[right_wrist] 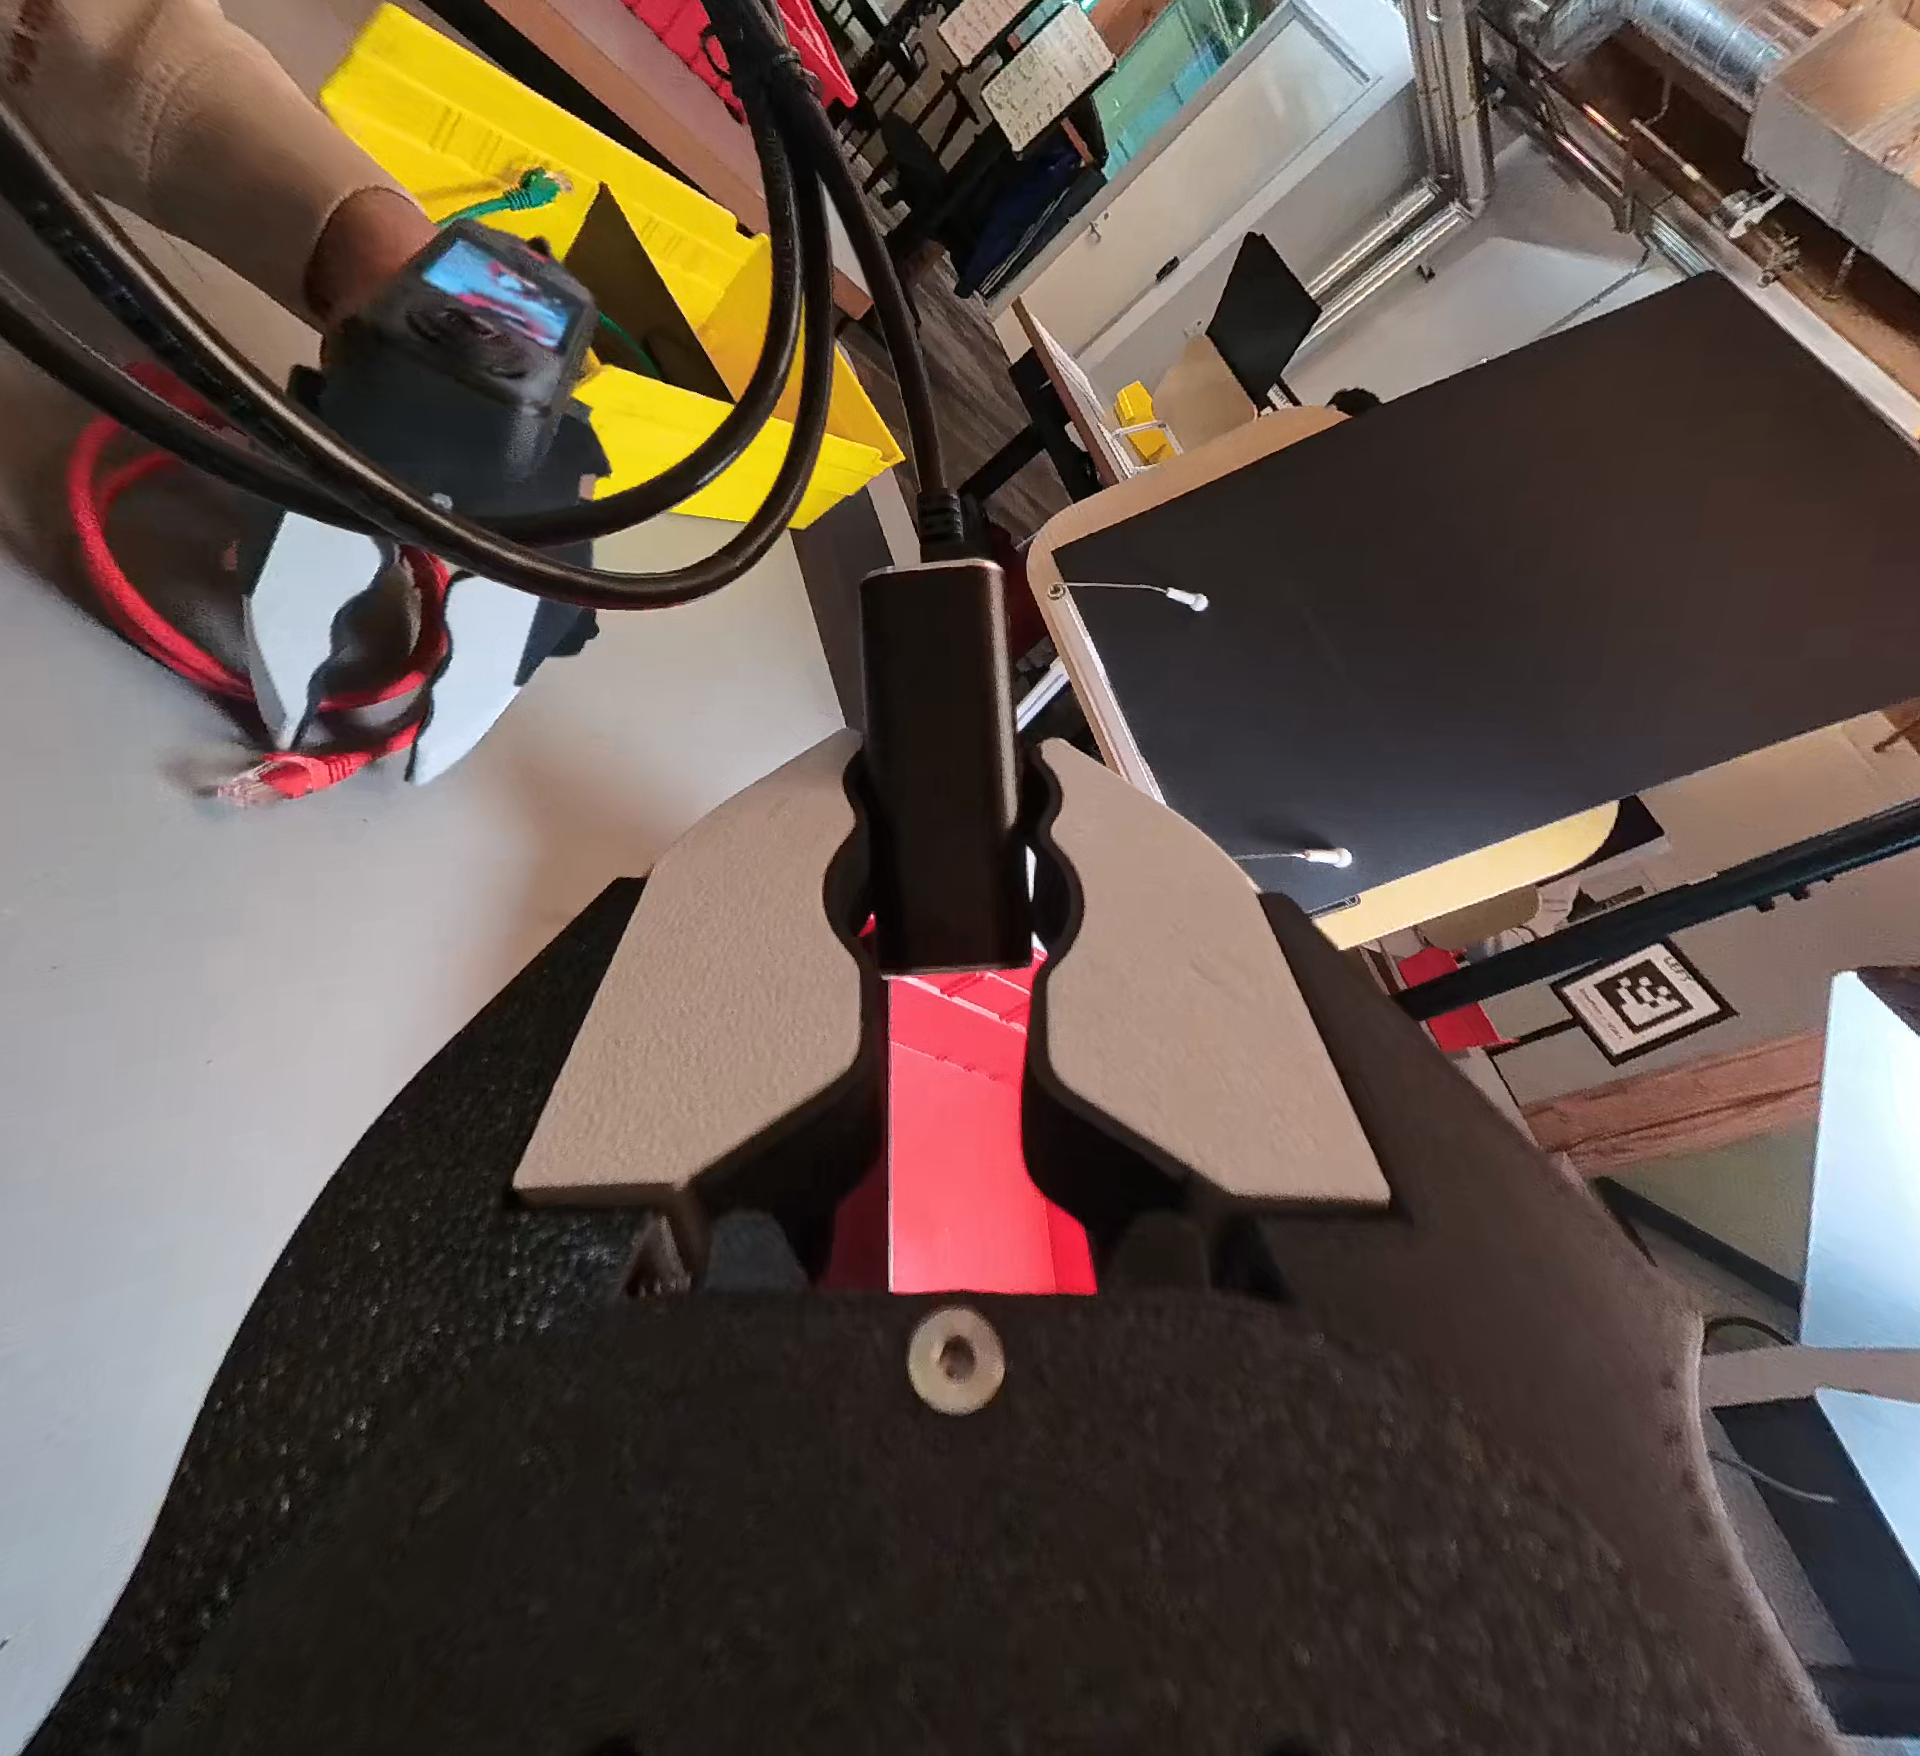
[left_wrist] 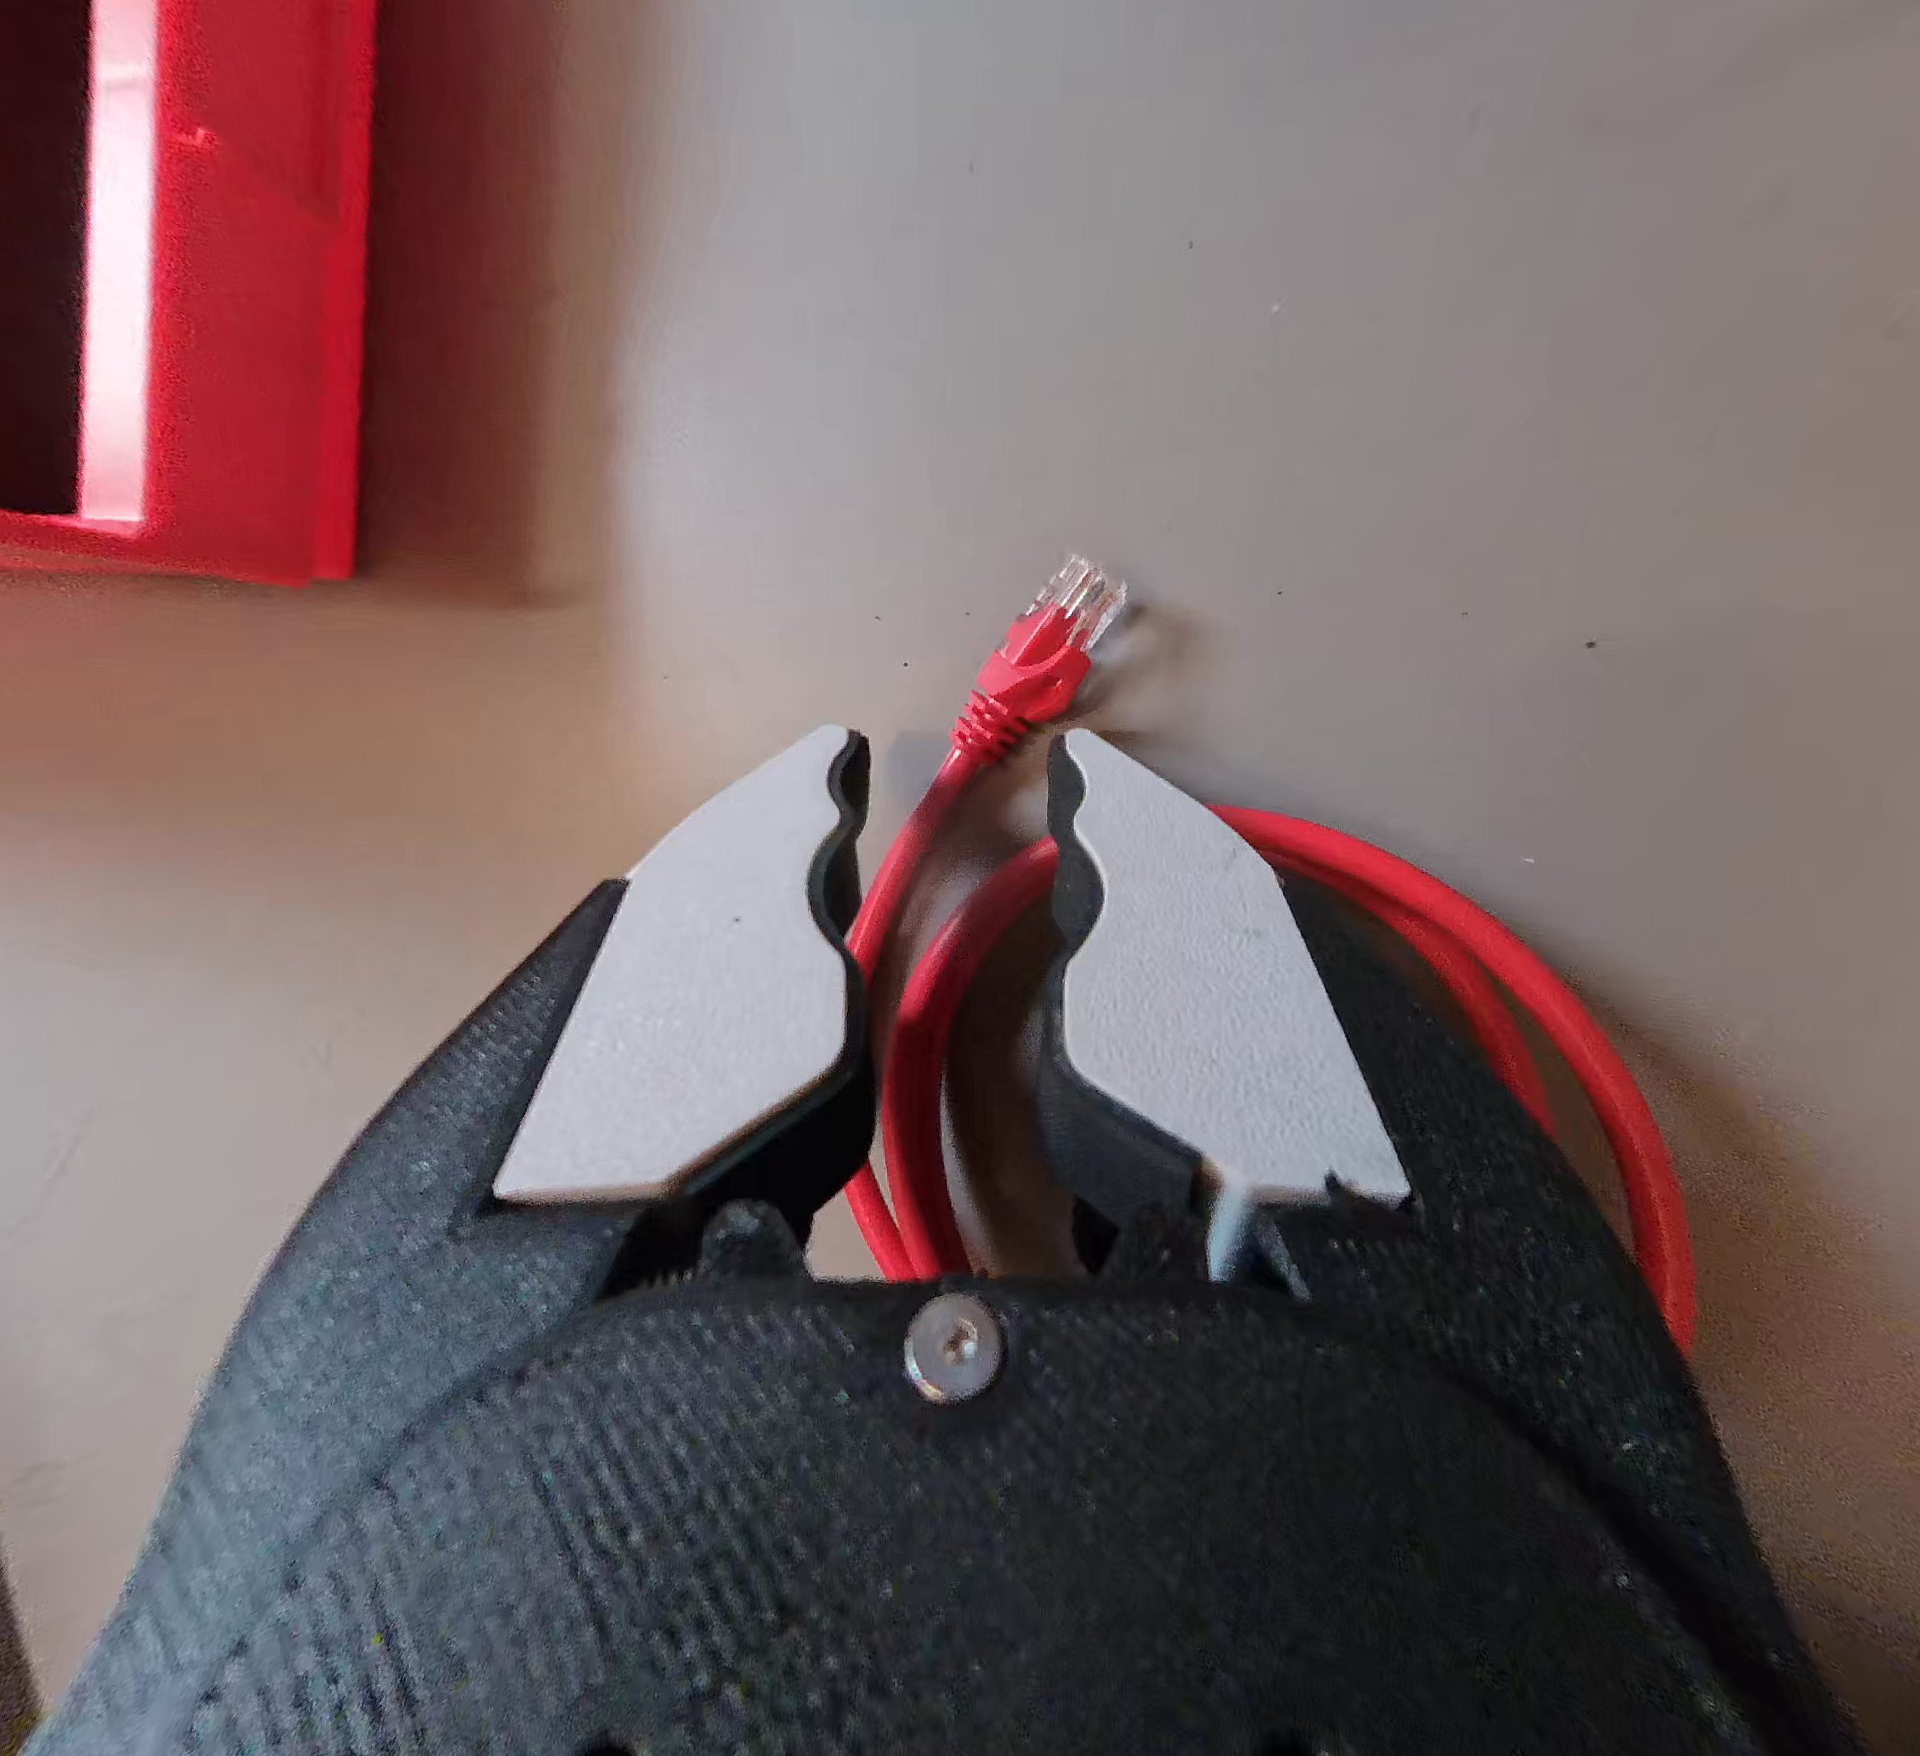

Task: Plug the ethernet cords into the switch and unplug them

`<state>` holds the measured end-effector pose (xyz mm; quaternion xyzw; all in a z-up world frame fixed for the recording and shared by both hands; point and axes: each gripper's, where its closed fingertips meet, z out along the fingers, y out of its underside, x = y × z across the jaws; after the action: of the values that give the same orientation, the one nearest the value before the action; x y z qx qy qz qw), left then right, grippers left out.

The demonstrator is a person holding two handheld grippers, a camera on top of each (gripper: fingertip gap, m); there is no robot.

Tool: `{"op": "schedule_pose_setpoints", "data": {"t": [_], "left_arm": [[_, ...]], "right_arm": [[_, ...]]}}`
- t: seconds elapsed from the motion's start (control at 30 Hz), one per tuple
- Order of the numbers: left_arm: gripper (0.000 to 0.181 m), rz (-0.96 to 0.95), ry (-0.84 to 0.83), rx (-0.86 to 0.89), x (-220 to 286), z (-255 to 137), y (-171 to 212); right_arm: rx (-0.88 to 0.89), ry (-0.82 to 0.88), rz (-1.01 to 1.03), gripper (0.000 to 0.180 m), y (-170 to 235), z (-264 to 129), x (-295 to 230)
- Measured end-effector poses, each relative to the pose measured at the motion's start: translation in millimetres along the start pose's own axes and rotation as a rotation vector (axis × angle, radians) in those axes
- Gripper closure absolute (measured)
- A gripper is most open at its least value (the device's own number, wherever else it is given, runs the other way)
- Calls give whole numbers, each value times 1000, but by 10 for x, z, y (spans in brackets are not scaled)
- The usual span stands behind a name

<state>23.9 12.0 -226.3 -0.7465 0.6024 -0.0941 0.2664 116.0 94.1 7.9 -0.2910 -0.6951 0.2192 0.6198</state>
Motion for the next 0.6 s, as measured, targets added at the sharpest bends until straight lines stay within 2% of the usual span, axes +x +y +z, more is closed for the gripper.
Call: {"op": "schedule_pose_setpoints", "data": {"t": [0.23,0.4,0.53,0.6], "left_arm": [[153,72,-37,13,0,46,-43],[165,59,-99,45,-75,93,-72],[168,-58,-240,-12,-309,106,-12],[168,-202,-207,11,-349,73,21]], "right_arm": [[-6,18,10,154,35,-53,49],[1,15,21,154,49,-44,51],[-15,6,8,154,72,-11,14],[-36,2,-15,154,93,20,-19]]}}
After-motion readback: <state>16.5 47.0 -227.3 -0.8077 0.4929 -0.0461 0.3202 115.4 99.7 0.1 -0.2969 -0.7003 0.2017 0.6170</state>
